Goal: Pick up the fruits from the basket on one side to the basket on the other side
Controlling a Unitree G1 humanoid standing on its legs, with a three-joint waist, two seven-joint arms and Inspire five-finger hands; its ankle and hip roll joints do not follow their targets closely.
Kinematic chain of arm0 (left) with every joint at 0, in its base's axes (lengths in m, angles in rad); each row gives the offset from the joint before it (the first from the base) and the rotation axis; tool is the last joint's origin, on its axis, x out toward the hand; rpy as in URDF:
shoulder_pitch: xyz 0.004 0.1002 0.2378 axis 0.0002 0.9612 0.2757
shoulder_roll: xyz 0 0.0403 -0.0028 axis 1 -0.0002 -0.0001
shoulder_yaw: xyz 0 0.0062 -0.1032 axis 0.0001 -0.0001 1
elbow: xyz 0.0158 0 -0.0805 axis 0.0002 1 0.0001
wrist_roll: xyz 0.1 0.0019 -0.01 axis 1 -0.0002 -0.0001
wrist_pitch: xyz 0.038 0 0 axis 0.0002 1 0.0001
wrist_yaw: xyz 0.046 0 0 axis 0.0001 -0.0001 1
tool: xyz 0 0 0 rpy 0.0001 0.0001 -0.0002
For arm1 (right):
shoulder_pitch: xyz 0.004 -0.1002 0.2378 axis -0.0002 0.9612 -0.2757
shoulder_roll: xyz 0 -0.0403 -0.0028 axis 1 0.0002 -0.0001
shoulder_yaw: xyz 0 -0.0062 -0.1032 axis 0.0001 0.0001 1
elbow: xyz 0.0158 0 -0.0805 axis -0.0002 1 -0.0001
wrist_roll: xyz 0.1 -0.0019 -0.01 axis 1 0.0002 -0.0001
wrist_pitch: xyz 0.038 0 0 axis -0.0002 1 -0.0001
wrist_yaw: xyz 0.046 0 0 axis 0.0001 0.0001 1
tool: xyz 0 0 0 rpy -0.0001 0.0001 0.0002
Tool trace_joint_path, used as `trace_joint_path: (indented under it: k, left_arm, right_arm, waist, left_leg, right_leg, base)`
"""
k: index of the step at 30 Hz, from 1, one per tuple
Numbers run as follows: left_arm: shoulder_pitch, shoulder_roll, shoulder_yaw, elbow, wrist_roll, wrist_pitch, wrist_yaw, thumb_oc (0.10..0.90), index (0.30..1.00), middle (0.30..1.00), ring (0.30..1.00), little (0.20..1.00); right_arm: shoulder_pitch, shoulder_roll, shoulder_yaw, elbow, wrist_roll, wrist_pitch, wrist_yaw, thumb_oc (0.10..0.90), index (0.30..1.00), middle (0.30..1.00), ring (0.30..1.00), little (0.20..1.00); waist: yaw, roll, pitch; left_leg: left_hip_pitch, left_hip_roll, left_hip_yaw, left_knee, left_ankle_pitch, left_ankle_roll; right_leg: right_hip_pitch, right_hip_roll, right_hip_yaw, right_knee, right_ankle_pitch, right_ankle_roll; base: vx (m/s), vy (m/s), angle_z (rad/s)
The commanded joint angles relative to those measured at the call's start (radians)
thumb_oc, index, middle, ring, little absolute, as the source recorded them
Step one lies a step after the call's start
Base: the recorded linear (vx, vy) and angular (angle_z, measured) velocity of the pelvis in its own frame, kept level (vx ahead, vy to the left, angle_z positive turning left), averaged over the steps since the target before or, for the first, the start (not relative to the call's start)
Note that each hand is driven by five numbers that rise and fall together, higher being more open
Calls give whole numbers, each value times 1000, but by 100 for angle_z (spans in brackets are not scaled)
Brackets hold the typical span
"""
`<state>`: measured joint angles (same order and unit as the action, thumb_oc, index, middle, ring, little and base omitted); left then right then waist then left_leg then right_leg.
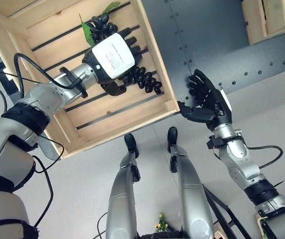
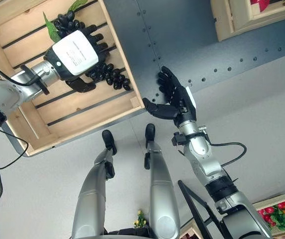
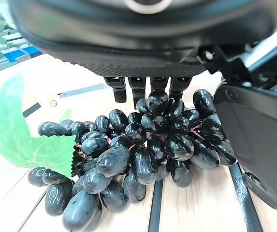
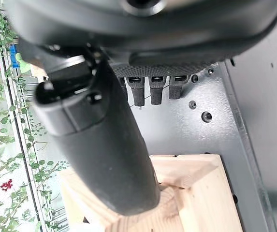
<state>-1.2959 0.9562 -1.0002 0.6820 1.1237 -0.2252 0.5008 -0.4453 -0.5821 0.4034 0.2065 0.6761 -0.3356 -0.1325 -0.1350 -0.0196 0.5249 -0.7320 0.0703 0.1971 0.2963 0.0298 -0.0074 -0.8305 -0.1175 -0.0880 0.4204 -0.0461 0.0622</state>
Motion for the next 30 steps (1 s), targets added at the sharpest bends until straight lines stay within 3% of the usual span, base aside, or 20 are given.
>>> trace_joint_path:
  k: [1, 9, 16, 19, 24, 27, 30]
  left_arm:
    - [4, -77, 2, 159, 75, 226, -81, 400, 300, 300, 300, 300]
    - [19, -70, 30, 139, 94, 212, -28, 400, 300, 300, 300, 300]
    - [35, -47, 47, 73, 127, 135, 62, 400, 300, 300, 300, 300]
    - [42, -37, 58, 39, 100, 132, 53, 400, 300, 300, 300, 300]
    - [103, 7, 127, -7, -196, 143, 82, 400, 300, 300, 300, 300]
    - [185, 13, 217, -7, -396, 106, 118, 400, 300, 300, 300, 300]
    - [322, -15, 382, -21, -595, 42, 133, 400, 300, 300, 300, 300]
  right_arm:
    - [-46, 22, -8, -163, -2, -118, -13, 800, 900, 900, 900, 900]
    - [-43, 28, -17, -171, -11, -125, -22, 800, 900, 900, 900, 900]
    - [-26, 12, -26, -171, 17, -121, -37, 800, 900, 900, 900, 900]
    - [-15, 13, -34, -171, 17, -121, -32, 800, 900, 900, 900, 900]
    - [26, 19, -55, -183, 15, -103, 0, 800, 900, 900, 900, 900]
    - [62, 25, -72, -180, 17, -97, 24, 800, 900, 900, 900, 900]
    - [106, 45, -91, -173, -2, -85, 72, 800, 900, 900, 900, 900]
  waist:
    - [-37, -41, -5]
    - [-19, -31, -5]
    - [-7, -15, -5]
    - [-4, -8, -5]
    - [5, -5, -5]
    - [12, -7, -5]
    - [21, -7, -31]
  left_leg:
    - [-37, 4, 24, 93, -83, -32]
    - [-1, -4, 9, 86, -87, -27]
    - [93, -12, 6, 57, -90, -21]
    - [128, -15, 5, 52, -97, -17]
    - [260, -21, 1, 32, -117, -11]
    - [353, -27, -5, 2, -120, -9]
    - [461, -33, -12, -54, -114, -12]
  right_leg:
    - [51, 13, -16, -97, 36, 19]
    - [90, 3, -31, -92, 26, 20]
    - [179, -2, -38, -92, 9, 19]
    - [211, -5, -38, -92, 3, 21]
    - [337, -8, -32, -111, -11, 26]
    - [434, -10, -31, -143, -16, 28]
    - [543, -12, -34, -199, -16, 28]
  base:
    - [0, 0, 0]
    - [-1, -1, 0]
    - [-3, 2, 1]
    - [0, 0, 0]
    - [0, 2, -1]
    - [16, 21, -5]
    - [43, 27, -5]
